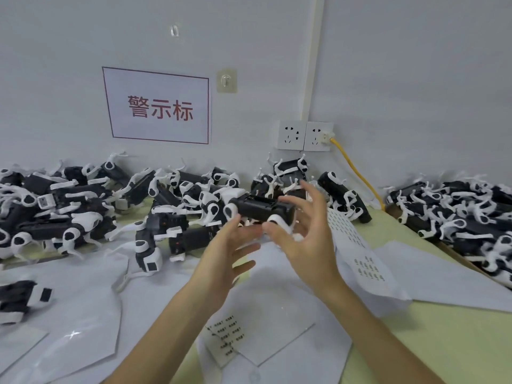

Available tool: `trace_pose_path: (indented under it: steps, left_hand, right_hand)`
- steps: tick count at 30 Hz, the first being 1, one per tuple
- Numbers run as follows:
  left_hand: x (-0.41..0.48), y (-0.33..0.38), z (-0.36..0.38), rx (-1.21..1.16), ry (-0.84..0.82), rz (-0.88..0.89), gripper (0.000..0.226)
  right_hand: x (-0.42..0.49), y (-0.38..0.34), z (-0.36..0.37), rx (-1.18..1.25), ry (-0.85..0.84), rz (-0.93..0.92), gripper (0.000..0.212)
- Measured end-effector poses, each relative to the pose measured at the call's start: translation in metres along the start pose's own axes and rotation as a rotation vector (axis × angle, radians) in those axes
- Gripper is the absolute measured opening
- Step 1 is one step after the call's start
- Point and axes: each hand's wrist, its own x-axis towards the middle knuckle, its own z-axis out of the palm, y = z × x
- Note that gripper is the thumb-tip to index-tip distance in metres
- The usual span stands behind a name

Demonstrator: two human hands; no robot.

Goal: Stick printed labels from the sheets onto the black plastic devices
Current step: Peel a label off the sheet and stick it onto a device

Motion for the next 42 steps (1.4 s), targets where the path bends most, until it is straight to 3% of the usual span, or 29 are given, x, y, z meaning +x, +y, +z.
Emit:
trace_pose_path:
  steps: [4,6,9,12,15,17,21,24,29,35,42]
  left_hand:
    - [0.007,-0.004,-0.004,0.005,0.326,0.121,0.022]
    - [0.005,0.002,-0.008,0.093,0.387,0.281,0.045]
    - [0.004,0.01,-0.013,0.314,0.171,0.382,0.072]
    - [0.0,0.012,-0.011,0.431,-0.113,0.267,0.06]
    - [-0.001,0.003,-0.006,0.392,-0.234,0.178,0.041]
    - [-0.002,-0.002,-0.001,0.297,-0.176,0.127,0.024]
    - [0.001,-0.012,0.006,0.125,-0.03,0.022,0.024]
    - [0.001,-0.013,0.005,0.123,0.027,0.015,0.024]
    - [0.001,-0.012,0.004,0.053,0.004,0.071,0.029]
    - [0.001,-0.014,0.004,0.009,-0.026,0.14,0.037]
    - [0.003,-0.015,0.003,0.044,-0.007,0.181,0.036]
  right_hand:
    - [0.012,0.003,-0.016,0.062,0.112,0.046,0.082]
    - [0.016,0.004,-0.025,0.107,0.065,0.066,0.083]
    - [0.017,0.004,-0.033,0.215,-0.14,0.097,0.077]
    - [0.016,0.004,-0.031,0.265,-0.264,0.115,0.076]
    - [0.016,0.004,-0.028,0.204,-0.217,0.099,0.078]
    - [0.017,0.005,-0.028,0.132,-0.1,0.073,0.068]
    - [0.021,0.007,-0.031,0.19,0.092,0.028,0.033]
    - [0.022,0.006,-0.032,0.313,0.07,0.079,0.014]
    - [0.018,-0.003,-0.029,0.397,-0.345,0.241,0.015]
    - [0.013,-0.005,-0.02,0.246,-0.34,0.294,0.003]
    - [0.01,-0.007,-0.014,0.152,-0.294,0.29,0.023]
